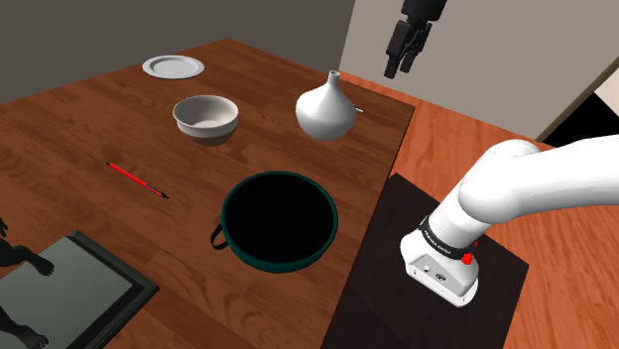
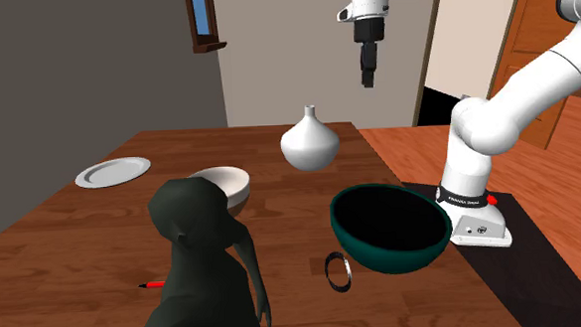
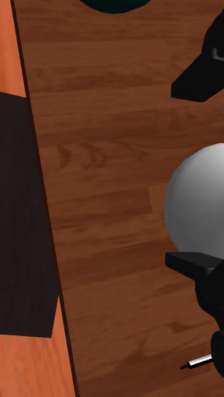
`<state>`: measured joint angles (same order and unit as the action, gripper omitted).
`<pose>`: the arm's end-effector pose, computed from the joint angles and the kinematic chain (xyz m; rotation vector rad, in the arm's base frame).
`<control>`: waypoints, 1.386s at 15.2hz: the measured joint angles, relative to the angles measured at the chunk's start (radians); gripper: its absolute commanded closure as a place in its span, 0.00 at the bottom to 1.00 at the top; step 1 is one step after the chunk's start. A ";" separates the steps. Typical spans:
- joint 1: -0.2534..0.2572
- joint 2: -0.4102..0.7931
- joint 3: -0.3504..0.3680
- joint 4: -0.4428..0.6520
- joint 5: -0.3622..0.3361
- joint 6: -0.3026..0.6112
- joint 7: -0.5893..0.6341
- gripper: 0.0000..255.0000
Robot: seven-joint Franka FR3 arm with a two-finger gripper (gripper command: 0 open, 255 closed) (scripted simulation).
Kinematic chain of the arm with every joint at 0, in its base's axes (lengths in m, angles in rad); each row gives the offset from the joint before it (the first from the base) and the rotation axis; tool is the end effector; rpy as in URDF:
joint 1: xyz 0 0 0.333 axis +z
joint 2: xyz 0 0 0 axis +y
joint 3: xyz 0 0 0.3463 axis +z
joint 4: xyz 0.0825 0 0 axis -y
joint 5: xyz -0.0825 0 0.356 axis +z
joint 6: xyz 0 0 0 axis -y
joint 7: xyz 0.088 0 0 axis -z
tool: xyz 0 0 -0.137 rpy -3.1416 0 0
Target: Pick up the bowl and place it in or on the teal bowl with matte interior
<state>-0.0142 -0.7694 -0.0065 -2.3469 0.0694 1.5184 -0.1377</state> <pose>0.2548 0.0039 0.5777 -3.0567 -0.1845 0.0814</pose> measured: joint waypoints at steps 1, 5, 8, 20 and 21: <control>0.000 0.000 0.000 0.000 0.000 0.000 0.000 0.00; 0.016 0.088 0.034 0.016 0.032 0.075 0.033 0.00; 0.029 0.166 0.064 0.027 0.056 0.147 0.060 0.00; 0.070 0.573 0.163 0.231 0.096 0.372 0.164 0.00; 0.074 0.612 0.171 0.264 0.094 0.380 0.176 0.00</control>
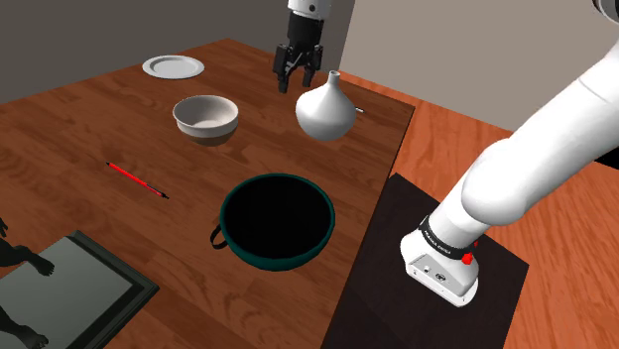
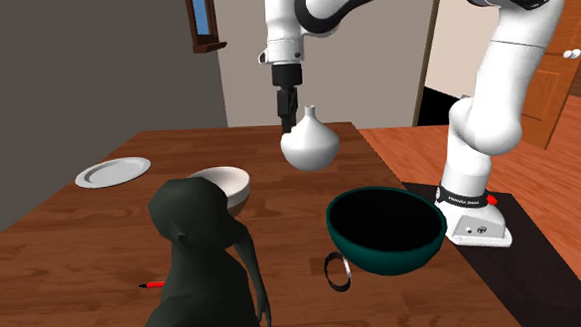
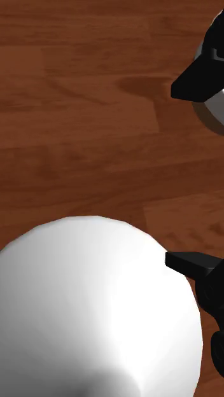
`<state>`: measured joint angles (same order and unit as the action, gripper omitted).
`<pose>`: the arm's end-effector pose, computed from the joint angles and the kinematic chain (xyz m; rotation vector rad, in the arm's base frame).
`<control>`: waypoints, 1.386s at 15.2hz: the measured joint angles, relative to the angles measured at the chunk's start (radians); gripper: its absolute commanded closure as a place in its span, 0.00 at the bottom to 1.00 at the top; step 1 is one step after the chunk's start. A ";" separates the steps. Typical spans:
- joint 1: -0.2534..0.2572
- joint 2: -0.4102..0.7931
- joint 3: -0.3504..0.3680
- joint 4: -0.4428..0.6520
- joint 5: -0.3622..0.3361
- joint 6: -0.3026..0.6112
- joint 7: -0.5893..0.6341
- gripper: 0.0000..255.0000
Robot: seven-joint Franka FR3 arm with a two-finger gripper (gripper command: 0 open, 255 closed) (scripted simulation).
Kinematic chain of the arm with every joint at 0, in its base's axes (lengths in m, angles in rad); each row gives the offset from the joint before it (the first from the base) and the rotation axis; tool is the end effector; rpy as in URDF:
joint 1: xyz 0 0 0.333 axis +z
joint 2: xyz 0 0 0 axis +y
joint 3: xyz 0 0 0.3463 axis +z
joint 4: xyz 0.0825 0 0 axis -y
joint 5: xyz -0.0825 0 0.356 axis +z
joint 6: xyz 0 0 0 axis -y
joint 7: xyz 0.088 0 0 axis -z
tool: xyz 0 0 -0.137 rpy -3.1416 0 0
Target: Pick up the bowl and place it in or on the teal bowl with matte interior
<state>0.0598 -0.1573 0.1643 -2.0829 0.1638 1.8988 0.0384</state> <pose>0.4586 0.1250 0.5021 -3.0107 -0.1934 0.0673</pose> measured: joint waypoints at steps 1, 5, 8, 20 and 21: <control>0.006 0.035 0.009 0.015 0.000 0.021 0.013 0.00; 0.021 0.195 0.030 0.141 -0.018 0.064 0.049 0.00; 0.037 0.300 0.041 0.239 -0.032 0.076 0.077 0.00; 0.087 0.555 0.052 0.437 -0.075 0.143 0.135 0.00; 0.089 0.563 0.052 0.439 -0.076 0.149 0.136 0.00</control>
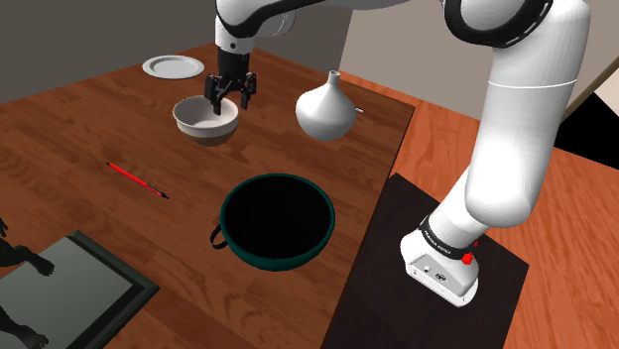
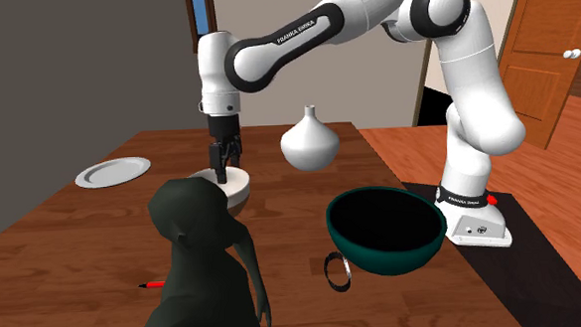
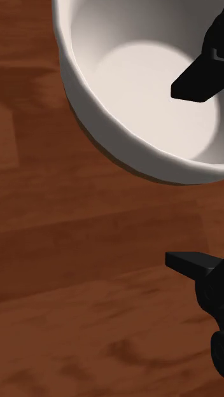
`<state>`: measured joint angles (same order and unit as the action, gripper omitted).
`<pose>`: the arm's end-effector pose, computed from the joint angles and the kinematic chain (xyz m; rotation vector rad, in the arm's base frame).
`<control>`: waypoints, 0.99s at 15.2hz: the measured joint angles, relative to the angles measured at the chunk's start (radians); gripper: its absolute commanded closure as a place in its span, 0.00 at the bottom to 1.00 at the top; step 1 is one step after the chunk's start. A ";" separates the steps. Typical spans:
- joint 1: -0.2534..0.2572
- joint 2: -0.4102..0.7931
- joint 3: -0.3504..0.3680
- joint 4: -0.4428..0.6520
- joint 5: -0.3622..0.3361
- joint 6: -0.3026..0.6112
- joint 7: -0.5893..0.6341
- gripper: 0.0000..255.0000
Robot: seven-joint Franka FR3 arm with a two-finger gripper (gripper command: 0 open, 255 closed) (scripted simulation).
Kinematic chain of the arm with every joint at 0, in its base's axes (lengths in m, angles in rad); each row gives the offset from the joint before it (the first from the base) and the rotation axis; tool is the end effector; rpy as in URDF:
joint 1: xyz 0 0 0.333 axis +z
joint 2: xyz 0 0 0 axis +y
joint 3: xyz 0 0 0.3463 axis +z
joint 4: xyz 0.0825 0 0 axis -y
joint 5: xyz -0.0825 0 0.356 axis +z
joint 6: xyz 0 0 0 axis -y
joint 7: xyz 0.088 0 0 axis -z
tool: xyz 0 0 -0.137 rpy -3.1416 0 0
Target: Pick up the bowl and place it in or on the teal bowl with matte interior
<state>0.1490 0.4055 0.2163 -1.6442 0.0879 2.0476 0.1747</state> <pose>0.6139 0.2247 0.3969 -2.9758 -0.1983 0.0562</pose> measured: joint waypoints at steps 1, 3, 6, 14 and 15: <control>0.000 0.001 0.000 -0.005 0.000 0.006 0.000 0.00; 0.001 0.001 0.000 -0.008 0.000 0.009 0.001 0.00; 0.001 0.001 0.000 -0.009 0.000 0.011 0.001 0.00; 0.001 0.001 0.000 -0.009 0.000 0.011 0.001 1.00; 0.001 0.001 0.000 -0.009 0.000 0.011 0.001 1.00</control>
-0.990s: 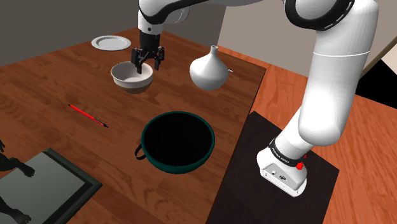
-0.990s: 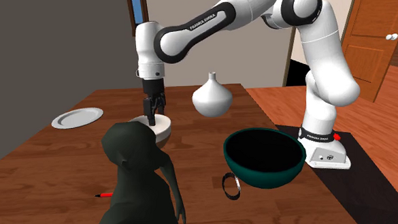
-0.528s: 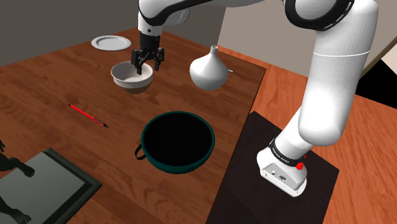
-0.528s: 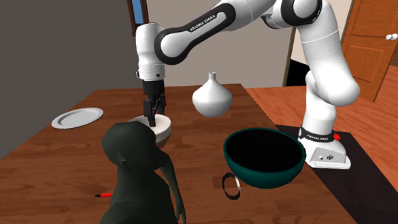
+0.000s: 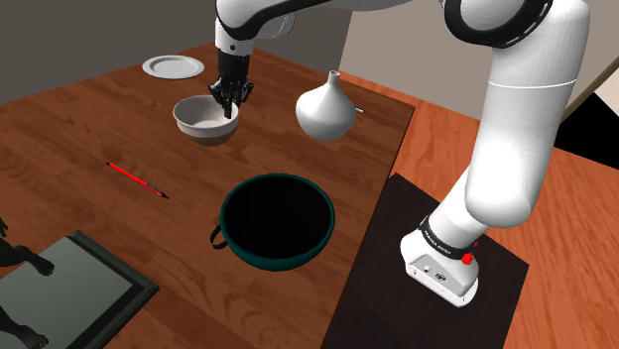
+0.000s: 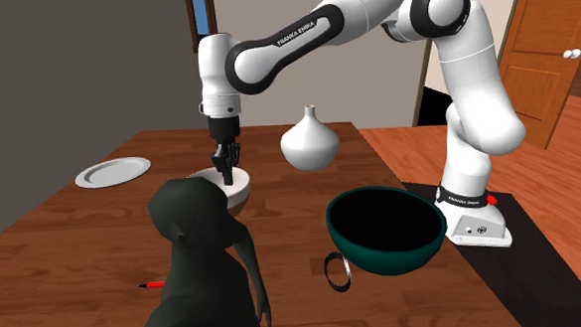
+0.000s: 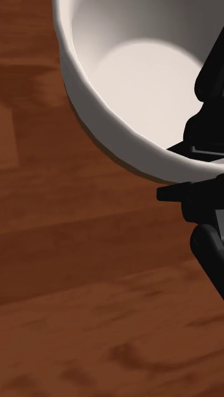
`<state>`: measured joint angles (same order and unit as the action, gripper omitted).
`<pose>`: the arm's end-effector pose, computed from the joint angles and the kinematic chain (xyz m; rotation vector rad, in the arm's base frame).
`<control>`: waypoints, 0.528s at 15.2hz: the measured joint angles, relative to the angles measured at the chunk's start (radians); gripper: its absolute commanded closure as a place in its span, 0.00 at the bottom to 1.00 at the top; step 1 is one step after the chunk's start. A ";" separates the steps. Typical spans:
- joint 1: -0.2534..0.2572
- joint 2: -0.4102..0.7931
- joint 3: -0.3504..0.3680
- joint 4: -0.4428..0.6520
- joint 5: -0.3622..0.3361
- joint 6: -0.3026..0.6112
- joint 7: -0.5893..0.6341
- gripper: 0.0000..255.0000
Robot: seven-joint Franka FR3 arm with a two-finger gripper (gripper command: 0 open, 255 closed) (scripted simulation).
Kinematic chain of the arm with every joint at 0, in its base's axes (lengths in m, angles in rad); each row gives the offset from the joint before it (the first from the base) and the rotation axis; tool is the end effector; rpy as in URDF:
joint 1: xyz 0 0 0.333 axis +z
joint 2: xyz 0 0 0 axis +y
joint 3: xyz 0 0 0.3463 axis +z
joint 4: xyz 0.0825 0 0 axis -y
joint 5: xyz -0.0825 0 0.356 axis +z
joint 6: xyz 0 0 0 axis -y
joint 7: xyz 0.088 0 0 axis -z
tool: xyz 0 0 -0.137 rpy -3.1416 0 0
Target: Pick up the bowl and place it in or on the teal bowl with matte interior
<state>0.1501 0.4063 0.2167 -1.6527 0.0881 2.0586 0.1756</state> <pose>0.6132 0.2256 0.3936 -2.9755 -0.1976 0.0541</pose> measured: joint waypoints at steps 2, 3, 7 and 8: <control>0.000 0.000 0.000 0.000 0.000 0.000 0.000 1.00; 0.000 -0.001 0.000 0.004 0.000 -0.006 0.001 1.00; -0.001 -0.017 0.001 0.028 0.001 -0.046 0.004 1.00; 0.000 -0.022 0.002 0.035 0.001 -0.058 0.007 1.00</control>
<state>0.1498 0.3841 0.2185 -1.6179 0.0895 2.0011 0.1826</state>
